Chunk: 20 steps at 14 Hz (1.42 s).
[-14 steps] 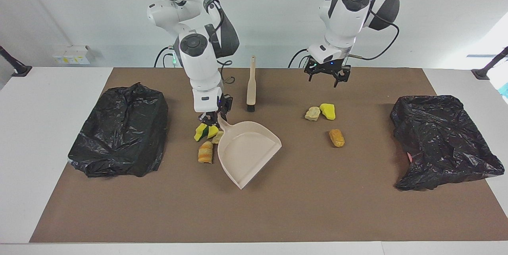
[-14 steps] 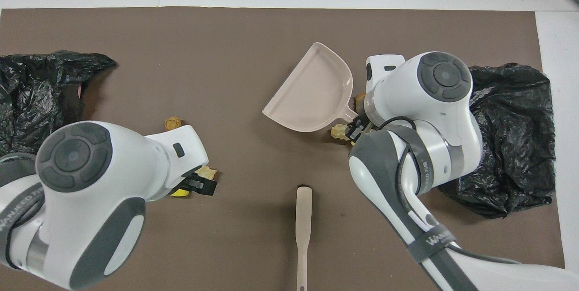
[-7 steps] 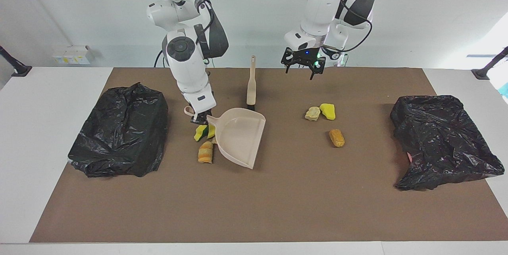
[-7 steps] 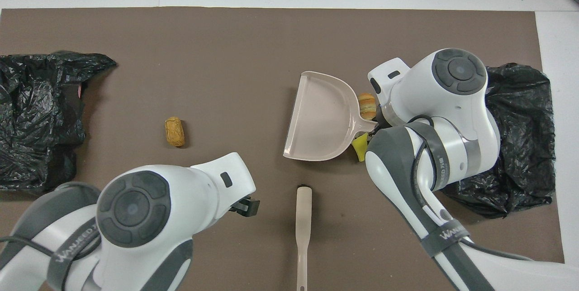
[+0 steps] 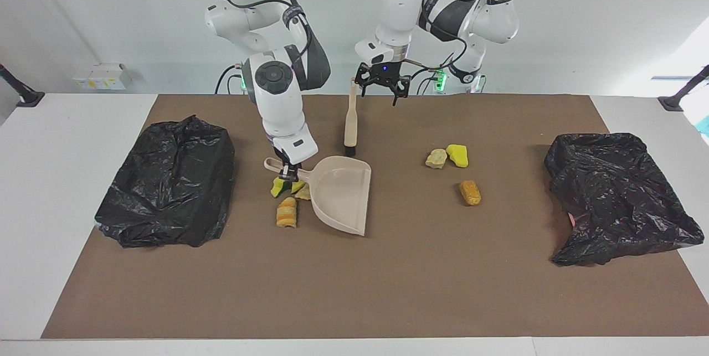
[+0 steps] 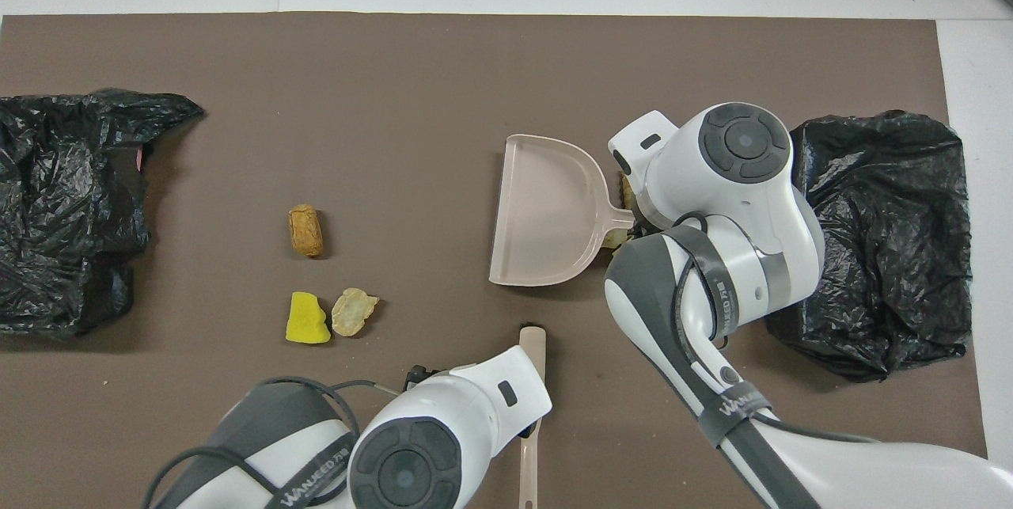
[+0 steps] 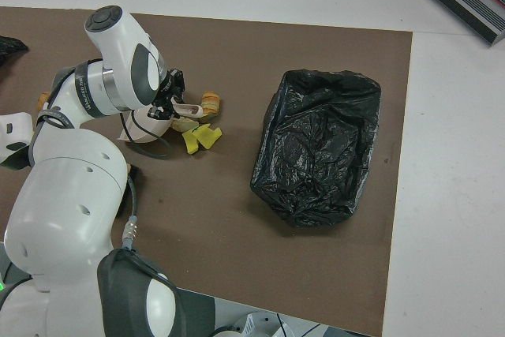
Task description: Sweep and dump trash in bin
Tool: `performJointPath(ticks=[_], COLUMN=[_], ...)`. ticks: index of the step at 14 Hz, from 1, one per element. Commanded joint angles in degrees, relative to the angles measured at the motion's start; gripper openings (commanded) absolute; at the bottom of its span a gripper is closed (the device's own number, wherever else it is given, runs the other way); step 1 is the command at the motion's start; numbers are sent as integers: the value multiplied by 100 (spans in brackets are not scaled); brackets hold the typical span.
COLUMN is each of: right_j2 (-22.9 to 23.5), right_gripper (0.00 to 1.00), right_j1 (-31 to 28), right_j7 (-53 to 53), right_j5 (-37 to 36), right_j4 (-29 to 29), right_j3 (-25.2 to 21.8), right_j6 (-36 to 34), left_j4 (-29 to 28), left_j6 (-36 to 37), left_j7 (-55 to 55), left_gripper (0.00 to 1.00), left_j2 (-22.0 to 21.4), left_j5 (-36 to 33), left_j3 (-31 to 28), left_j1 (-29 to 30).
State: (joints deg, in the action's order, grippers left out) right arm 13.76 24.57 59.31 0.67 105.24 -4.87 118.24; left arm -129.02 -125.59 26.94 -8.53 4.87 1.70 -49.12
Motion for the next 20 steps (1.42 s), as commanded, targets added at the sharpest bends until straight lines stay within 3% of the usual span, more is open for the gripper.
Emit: performJointPath(ticks=[1,5,8,10,13,16,20], right_j2=[118,153,171,171,285,294,285], right_gripper=[0,0,0,0,0,0,0], right_j1=[66,-30,48,40,197,145,189], right_j7=[-6,55,-6,37,-85,-103,-94], right_j5=[-67,-84,4,4,12,12,12], right_j4=[-55,-196,-161,-152,-161,-74,32], right_j3=[48,48,48,48,66,66,66], right_j6=[216,111,173,173,243,208,208], left_j4=[-482,-721,-729,-747,-607,-528,-510], left_j6=[-370,-870,-784,-713,-844,-880,-827], left_j7=[119,986,1165,1226,1534,1595,1604], left_gripper=[100,100,100,100,100,100,75], left_j2=[9,167,237,281,851,958,888], left_j5=[58,49,41,6,-266,-267,-267], left_j3=[-109,-109,-109,-109,-100,-91,-91], left_j1=[-369,-1054,-1362,-1398,-1460,-1469,-1460])
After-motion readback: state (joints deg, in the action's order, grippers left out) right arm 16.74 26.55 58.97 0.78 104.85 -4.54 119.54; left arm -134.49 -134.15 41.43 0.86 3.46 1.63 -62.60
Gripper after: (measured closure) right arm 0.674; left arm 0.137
